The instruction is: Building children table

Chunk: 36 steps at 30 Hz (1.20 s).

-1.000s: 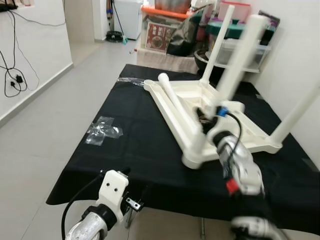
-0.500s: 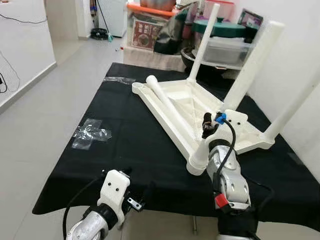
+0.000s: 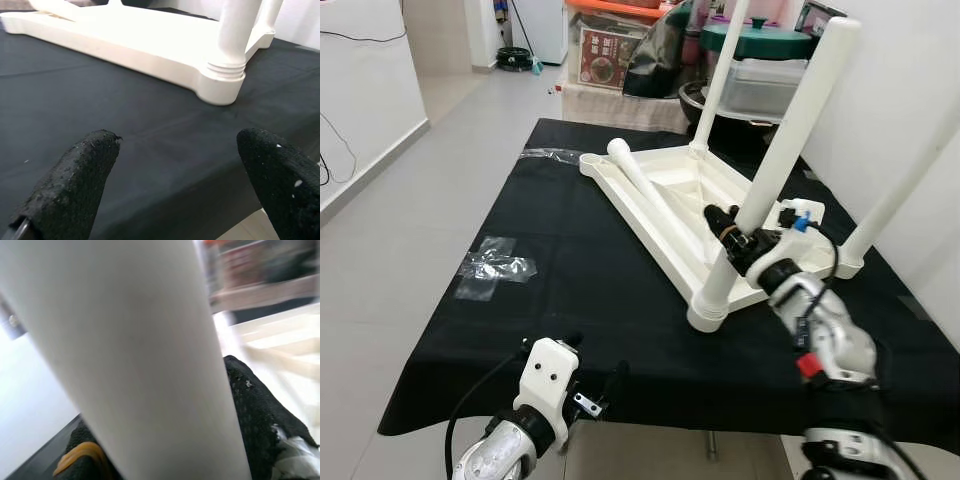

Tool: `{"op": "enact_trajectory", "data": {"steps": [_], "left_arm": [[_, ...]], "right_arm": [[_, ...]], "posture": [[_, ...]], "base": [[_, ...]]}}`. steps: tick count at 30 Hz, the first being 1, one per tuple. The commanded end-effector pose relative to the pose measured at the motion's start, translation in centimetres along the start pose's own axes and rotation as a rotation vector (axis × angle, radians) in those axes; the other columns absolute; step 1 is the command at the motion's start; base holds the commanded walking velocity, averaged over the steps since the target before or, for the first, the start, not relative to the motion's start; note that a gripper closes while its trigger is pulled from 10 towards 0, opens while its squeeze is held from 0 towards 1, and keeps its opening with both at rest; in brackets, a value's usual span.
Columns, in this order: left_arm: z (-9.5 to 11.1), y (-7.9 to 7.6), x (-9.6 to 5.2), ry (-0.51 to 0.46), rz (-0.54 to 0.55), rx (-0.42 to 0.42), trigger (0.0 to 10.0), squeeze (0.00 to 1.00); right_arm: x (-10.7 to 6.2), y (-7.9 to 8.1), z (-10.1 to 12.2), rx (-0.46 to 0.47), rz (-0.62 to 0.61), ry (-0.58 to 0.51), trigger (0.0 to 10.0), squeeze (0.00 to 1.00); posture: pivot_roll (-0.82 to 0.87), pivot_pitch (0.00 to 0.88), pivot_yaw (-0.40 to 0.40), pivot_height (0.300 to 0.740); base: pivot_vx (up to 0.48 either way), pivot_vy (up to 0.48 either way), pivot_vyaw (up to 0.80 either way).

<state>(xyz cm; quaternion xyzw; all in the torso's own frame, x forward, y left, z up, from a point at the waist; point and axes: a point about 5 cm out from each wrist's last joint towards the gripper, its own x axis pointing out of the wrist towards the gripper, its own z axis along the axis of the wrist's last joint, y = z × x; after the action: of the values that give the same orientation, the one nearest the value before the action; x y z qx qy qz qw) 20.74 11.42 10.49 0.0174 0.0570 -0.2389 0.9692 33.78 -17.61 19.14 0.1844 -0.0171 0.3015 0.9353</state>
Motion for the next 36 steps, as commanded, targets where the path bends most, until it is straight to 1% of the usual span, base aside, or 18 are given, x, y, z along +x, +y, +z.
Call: {"op": "enact_trajectory", "data": {"steps": [1,2,3,4,6,14,15,18,20,24,26,28,29,30,32,33,35,36], "left_arm": [[-0.2,-0.2,0.1,0.002,-0.009,-0.009,10.0,0.0],[-0.2,-0.2,0.1,0.002,-0.009,-0.009,10.0,0.0],[-0.2,-0.2,0.2,0.002,-0.008,-0.008,10.0,0.0],[-0.2,-0.2,0.2,0.002,-0.008,-0.008,10.0,0.0],[-0.2,-0.2,0.2,0.001,-0.007,-0.008,10.0,0.0],[-0.3,-0.3,0.1,0.002,-0.006,-0.011,10.0,0.0],[-0.3,-0.3,0.1,0.002,-0.006,-0.01,10.0,0.0],[-0.2,-0.3,0.1,0.002,-0.005,-0.01,10.0,0.0],[-0.2,-0.2,0.1,0.002,-0.005,-0.01,10.0,0.0],[-0.2,-0.2,0.1,0.002,-0.005,-0.01,10.0,0.0],[-0.2,-0.1,0.1,0.003,-0.008,-0.013,10.0,0.0],[-0.2,-0.1,0.1,0.003,-0.008,-0.013,10.0,0.0],[-0.2,-0.1,0.1,0.003,-0.01,-0.014,10.0,0.0],[-0.2,-0.1,0.1,0.004,-0.01,-0.015,10.0,0.0],[-0.2,-0.1,0.1,0.004,-0.01,-0.015,10.0,0.0],[-0.2,-0.1,0.1,0.004,-0.011,-0.015,10.0,0.0],[-0.2,-0.1,0.1,0.004,-0.011,-0.015,10.0,0.0],[-0.2,-0.1,0.1,0.004,-0.01,-0.014,10.0,0.0]], "right_arm": [[0.3,2.1,-1.1,0.036,0.238,0.079,10.0,0.0],[0.3,2.1,-1.1,0.036,0.238,0.079,10.0,0.0],[-0.5,3.0,-1.6,-0.005,0.459,0.186,10.0,0.0],[-0.5,3.0,-1.6,-0.005,0.459,0.186,10.0,0.0],[-0.7,3.3,-1.8,-0.024,0.574,0.242,10.0,0.0],[1.0,3.3,-1.5,-0.07,0.618,0.248,10.0,0.0],[1.7,3.3,-1.5,-0.068,0.584,0.235,0.0,0.0],[2.1,3.4,-1.6,-0.083,0.533,0.214,0.0,0.0],[2.5,2.9,-1.7,-0.122,0.353,0.151,0.0,0.0],[2.5,2.5,-1.7,-0.14,0.28,0.13,0.0,0.0],[1.5,-0.6,-1.6,-0.171,-0.299,0.042,0.0,0.0],[1.5,-0.6,-1.6,-0.171,-0.299,0.042,0.0,0.0],[-0.2,-2.0,-1.8,-0.201,-0.59,0.013,0.0,0.0],[-1.8,-2.4,-2.3,-0.207,-0.806,-0.008,0.0,0.0],[-1.8,-2.4,-2.3,-0.207,-0.806,-0.008,0.0,0.0],[-2.8,-2.4,-2.5,-0.211,-0.906,-0.015,0.0,0.0],[-2.8,-2.4,-2.5,-0.211,-0.906,-0.015,0.0,0.0],[-3.3,-1.8,-3.0,-0.193,-0.978,-0.023,0.0,0.0]], "posture": [[0.13,0.0,-0.138,0.74],[0.13,0.0,-0.138,0.74],[0.13,0.0,-0.142,0.74],[0.13,0.0,-0.142,0.74],[0.14,0.0,-0.143,0.74],[0.14,0.0,-0.146,0.74],[0.15,0.0,-0.15,0.74],[0.15,0.0,-0.148,0.74],[0.14,0.0,-0.141,0.74],[0.14,0.0,-0.141,0.74],[0.12,0.0,-0.135,0.74],[0.12,0.0,-0.135,0.74],[0.12,0.0,-0.134,0.74],[0.12,0.0,-0.132,0.74],[0.12,0.0,-0.132,0.74],[0.12,0.0,-0.132,0.74],[0.12,0.0,-0.132,0.74],[0.13,0.0,-0.133,0.74]], "base": [[0.0,0.0,0.0],[0.0,0.0,0.0],[0.0,0.0,0.0],[0.0,0.0,0.0],[0.0,0.0,0.0],[0.0,0.0,0.0],[0.0,0.0,0.0],[0.0,0.0,0.0],[0.0,0.0,0.0],[0.0,0.0,0.0],[0.0,0.0,0.0],[0.0,0.0,0.0],[0.0,0.0,0.0],[0.0,0.0,0.0],[0.0,0.0,0.0],[0.0,0.0,0.0],[0.0,0.0,0.0],[0.0,0.0,0.0]]}}
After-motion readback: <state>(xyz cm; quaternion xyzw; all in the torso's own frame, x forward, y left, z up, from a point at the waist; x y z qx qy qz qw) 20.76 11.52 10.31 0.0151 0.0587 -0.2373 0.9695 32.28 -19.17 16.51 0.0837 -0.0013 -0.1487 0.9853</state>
